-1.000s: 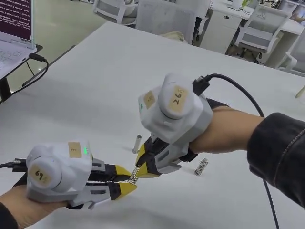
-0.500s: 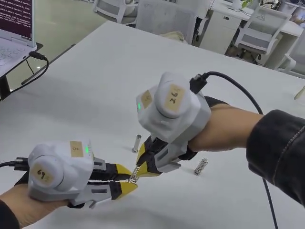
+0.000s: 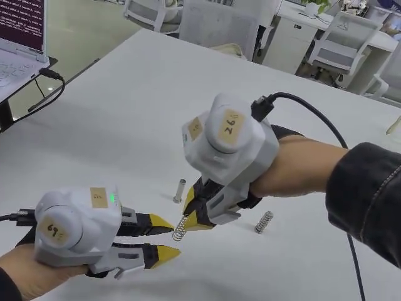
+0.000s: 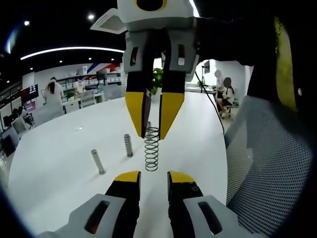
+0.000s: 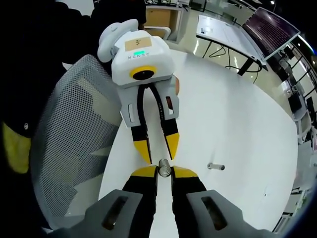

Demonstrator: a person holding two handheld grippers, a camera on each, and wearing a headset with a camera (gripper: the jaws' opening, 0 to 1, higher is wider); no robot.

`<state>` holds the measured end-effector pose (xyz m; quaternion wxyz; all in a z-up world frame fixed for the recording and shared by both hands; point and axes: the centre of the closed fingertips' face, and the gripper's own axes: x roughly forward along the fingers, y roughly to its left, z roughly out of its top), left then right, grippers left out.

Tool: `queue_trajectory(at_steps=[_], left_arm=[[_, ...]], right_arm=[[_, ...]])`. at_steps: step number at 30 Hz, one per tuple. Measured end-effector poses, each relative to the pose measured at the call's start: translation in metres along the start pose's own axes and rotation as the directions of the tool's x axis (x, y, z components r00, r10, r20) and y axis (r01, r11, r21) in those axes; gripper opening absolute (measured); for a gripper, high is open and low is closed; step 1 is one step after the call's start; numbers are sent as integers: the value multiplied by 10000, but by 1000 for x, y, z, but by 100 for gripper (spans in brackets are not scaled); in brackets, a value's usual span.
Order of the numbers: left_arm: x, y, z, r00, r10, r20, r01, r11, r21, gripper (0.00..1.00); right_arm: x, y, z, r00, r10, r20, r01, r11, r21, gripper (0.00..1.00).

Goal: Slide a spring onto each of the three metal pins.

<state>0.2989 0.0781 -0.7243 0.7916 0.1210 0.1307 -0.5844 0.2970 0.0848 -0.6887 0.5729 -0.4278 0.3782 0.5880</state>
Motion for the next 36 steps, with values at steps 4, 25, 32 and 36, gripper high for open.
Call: queue_trajectory(at_steps=[4, 25, 32, 36], left_arm=[[-4, 1, -1, 10000, 72, 20, -71, 9999, -149, 18], [-21, 6, -13, 9981, 599, 108, -589, 9952, -775, 36], [-23, 12, -15, 9955, 942, 138, -926, 9915, -914, 50], [-24, 16, -16, 9932, 1150, 166, -1129, 9888, -976, 56]], right_arm=[[-4, -5, -2, 10000, -69, -5, 69, 9999, 114, 7], [-38, -66, -1, 9937, -1107, -149, 1112, 9932, 351, 7], [-38, -79, -4, 9917, -1253, -287, 1264, 9912, 399, 7], [-38, -81, -5, 9915, -1261, -309, 1274, 9908, 449, 7]])
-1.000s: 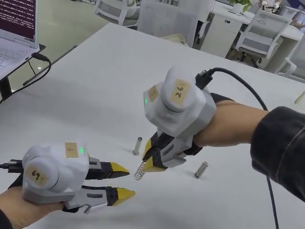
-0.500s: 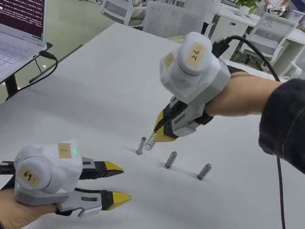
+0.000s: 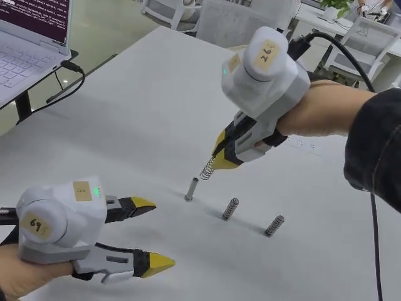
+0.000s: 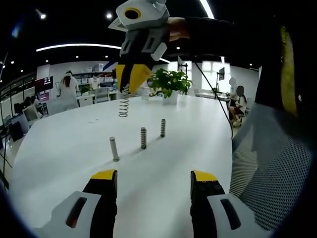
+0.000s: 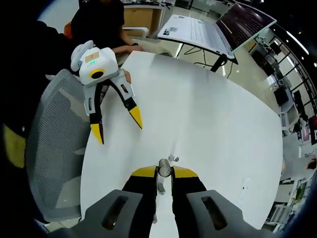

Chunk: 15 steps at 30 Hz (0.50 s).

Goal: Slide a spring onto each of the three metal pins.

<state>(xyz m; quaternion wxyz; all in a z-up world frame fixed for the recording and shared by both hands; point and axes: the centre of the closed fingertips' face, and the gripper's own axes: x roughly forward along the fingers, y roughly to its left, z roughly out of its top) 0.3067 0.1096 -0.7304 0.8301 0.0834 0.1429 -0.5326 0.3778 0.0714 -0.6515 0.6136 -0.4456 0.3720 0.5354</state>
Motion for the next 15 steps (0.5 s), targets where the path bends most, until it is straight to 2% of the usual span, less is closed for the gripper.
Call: queue_trajectory(at_steps=[11, 15], left_arm=[[-2, 6, 1, 9995, 281, 165, -280, 9996, -73, 67], [-2, 7, 0, 9992, 333, 222, -332, 9994, -56, 70]], right_arm=[[4, -13, 2, 10000, -46, -25, 46, 10000, 21, 7], [9, -16, 1, 9998, 0, -182, -1, 10000, -52, 7]])
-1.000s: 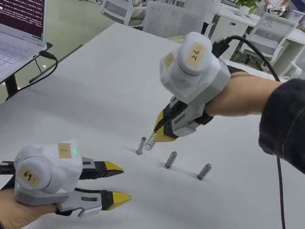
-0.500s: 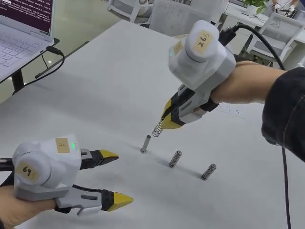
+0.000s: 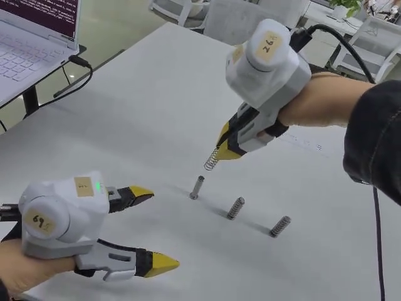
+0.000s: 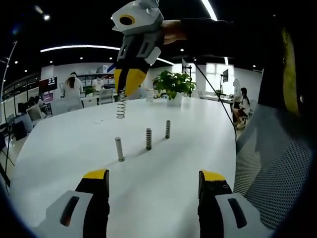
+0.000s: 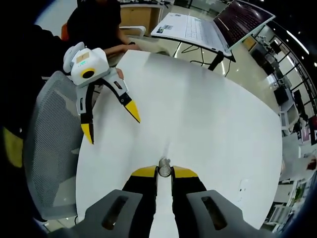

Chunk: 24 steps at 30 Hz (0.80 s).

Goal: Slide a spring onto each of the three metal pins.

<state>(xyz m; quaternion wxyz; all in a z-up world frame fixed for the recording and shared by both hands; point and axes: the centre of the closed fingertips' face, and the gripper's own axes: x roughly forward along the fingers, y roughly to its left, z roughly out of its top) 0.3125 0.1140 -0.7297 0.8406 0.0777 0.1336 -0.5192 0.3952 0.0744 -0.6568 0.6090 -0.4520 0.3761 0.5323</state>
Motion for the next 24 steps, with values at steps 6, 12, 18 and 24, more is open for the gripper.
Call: queue_trajectory(at_steps=[6, 12, 18, 24], left_arm=[[0, 4, -2, 9999, 156, 37, -156, 9999, 74, 77], [0, 5, -5, 9997, 203, -126, -198, 9991, 379, 80], [0, 5, -6, 9997, 209, -159, -202, 9988, 446, 80], [0, 6, -6, 9996, 205, -171, -197, 9989, 420, 80]], right_arm=[[9, -5, -4, 9995, 143, -277, -142, 9999, 18, 7], [18, -7, -5, 9986, 282, -450, -282, 9996, 8, 7], [27, -7, -5, 9973, 452, -578, -454, 9990, -18, 7], [35, -8, -8, 9959, 585, -697, -582, 9983, 53, 7]])
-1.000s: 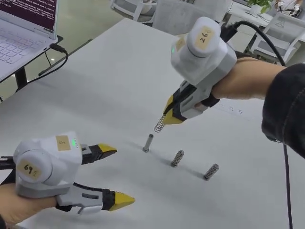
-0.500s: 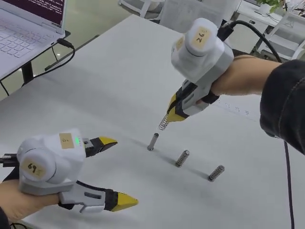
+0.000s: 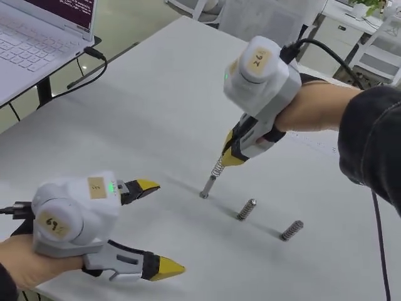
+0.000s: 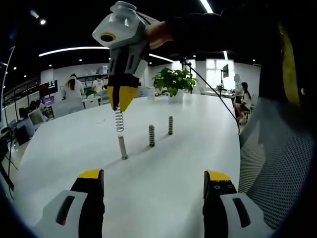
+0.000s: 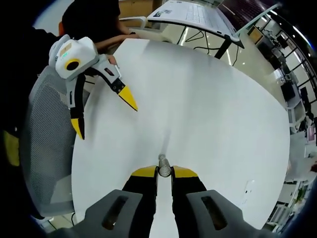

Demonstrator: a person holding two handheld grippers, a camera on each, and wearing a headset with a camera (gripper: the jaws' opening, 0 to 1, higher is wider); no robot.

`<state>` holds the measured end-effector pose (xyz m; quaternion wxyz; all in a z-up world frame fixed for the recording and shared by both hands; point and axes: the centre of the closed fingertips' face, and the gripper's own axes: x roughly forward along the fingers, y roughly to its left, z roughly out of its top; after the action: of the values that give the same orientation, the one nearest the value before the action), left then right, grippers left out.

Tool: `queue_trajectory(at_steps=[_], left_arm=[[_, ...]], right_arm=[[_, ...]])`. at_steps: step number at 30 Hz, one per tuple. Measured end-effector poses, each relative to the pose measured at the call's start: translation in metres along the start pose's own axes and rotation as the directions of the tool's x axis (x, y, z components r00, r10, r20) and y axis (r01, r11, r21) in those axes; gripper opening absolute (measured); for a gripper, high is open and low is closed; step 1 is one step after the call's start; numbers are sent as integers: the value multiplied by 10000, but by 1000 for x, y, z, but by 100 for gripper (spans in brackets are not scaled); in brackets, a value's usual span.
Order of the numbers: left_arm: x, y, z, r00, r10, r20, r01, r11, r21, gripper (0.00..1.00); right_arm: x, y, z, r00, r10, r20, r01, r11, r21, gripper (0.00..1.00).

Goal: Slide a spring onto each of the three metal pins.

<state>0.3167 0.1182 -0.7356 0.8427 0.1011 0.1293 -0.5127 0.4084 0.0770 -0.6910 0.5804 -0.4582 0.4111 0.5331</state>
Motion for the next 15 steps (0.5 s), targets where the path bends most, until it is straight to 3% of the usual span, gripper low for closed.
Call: queue_trajectory(at_steps=[15], left_arm=[[2, 0, -3, 9999, -33, -115, 32, 10000, -14, 77]], right_arm=[[6, -1, -2, 9999, 105, -109, -105, 9999, -26, 7]])
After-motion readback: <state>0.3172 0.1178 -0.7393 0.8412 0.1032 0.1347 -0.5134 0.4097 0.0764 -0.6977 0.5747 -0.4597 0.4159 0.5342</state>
